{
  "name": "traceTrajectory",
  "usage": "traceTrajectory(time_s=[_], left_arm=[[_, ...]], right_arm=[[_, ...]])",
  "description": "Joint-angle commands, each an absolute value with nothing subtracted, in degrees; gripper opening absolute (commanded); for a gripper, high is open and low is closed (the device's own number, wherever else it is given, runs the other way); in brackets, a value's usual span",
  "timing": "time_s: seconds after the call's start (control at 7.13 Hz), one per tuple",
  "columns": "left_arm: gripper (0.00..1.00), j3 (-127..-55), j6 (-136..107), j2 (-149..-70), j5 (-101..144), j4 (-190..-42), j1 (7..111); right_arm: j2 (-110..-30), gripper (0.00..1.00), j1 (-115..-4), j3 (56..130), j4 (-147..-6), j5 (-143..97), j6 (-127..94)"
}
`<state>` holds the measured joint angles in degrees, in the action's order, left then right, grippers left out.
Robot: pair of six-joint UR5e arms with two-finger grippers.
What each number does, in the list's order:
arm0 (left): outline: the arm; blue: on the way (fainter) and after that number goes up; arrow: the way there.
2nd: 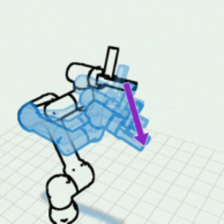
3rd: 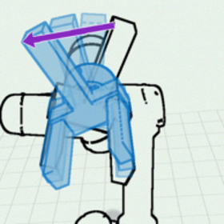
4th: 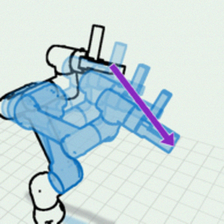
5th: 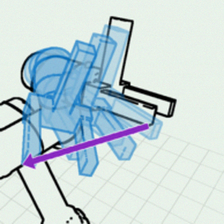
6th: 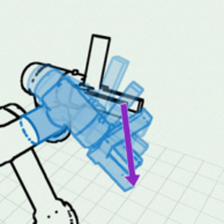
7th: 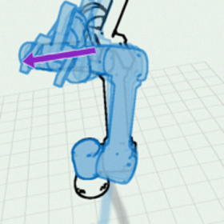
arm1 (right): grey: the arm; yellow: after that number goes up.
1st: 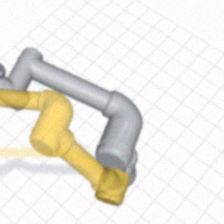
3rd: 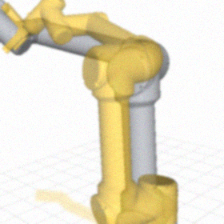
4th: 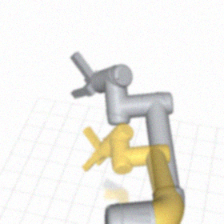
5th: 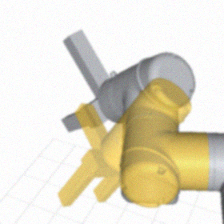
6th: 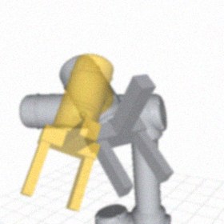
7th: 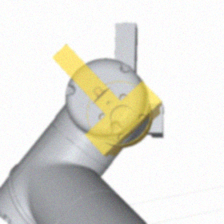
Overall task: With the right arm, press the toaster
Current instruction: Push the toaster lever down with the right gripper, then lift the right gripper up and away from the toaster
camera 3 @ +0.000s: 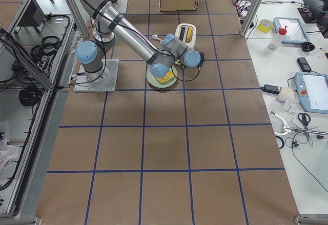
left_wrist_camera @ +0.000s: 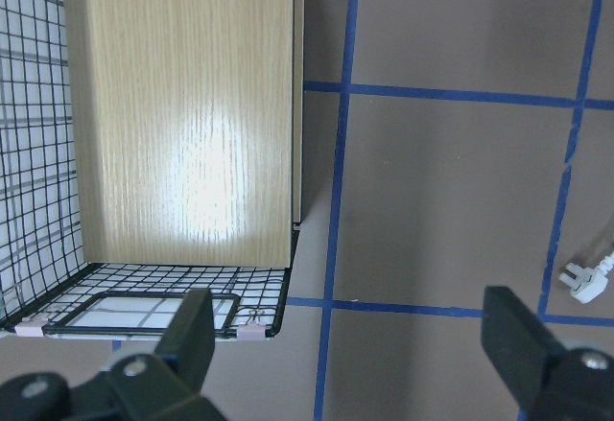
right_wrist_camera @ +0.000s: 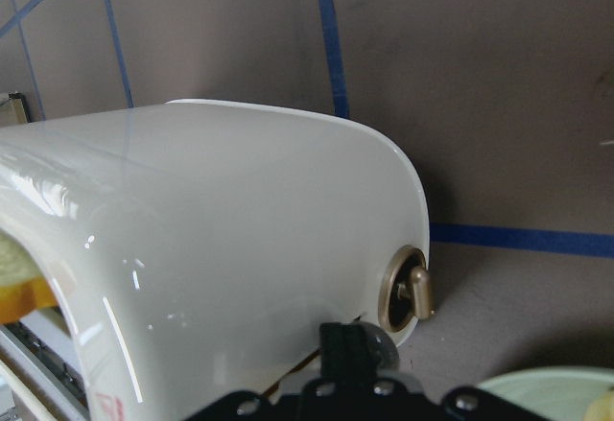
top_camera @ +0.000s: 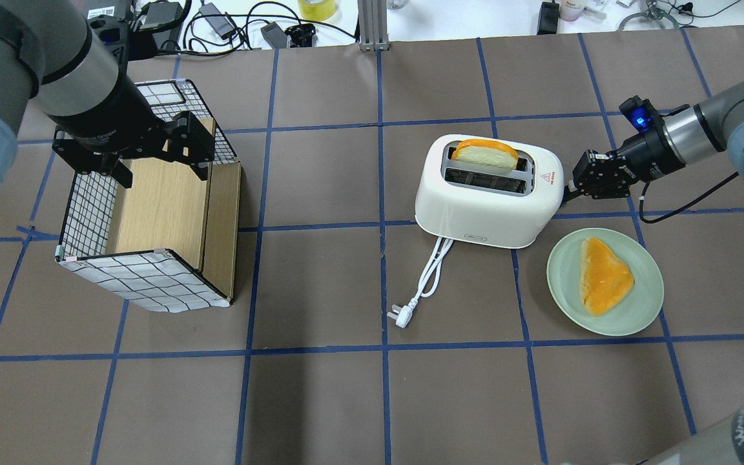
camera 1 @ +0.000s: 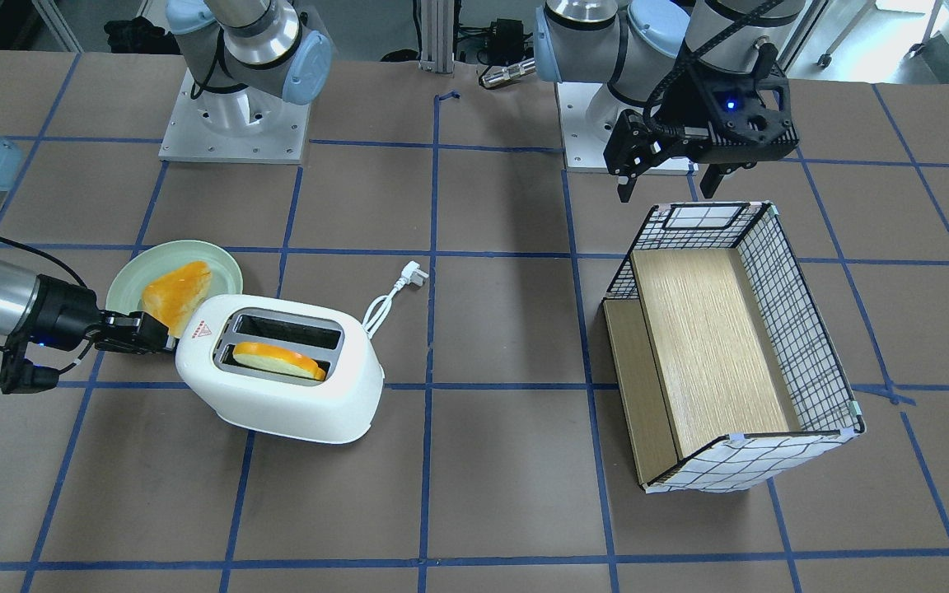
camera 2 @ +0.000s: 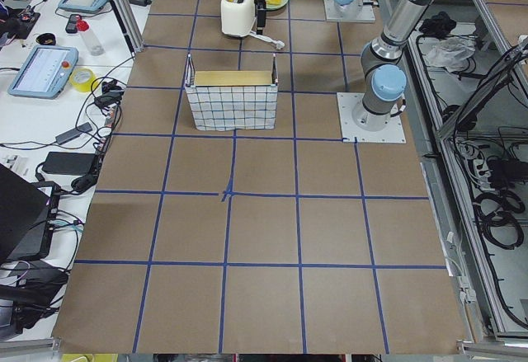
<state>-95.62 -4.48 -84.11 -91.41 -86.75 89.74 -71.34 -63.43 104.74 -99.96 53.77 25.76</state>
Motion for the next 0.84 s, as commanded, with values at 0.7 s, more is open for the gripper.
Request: traceTrajectory(time_s=[0.7], left_arm=[[1.0,-95.6,-4.5,-84.1,-91.4,-86.7,89.7]], right_arm=[[-85.2,0.42,-63.5,92.2,-90.5,70.1,14.4]])
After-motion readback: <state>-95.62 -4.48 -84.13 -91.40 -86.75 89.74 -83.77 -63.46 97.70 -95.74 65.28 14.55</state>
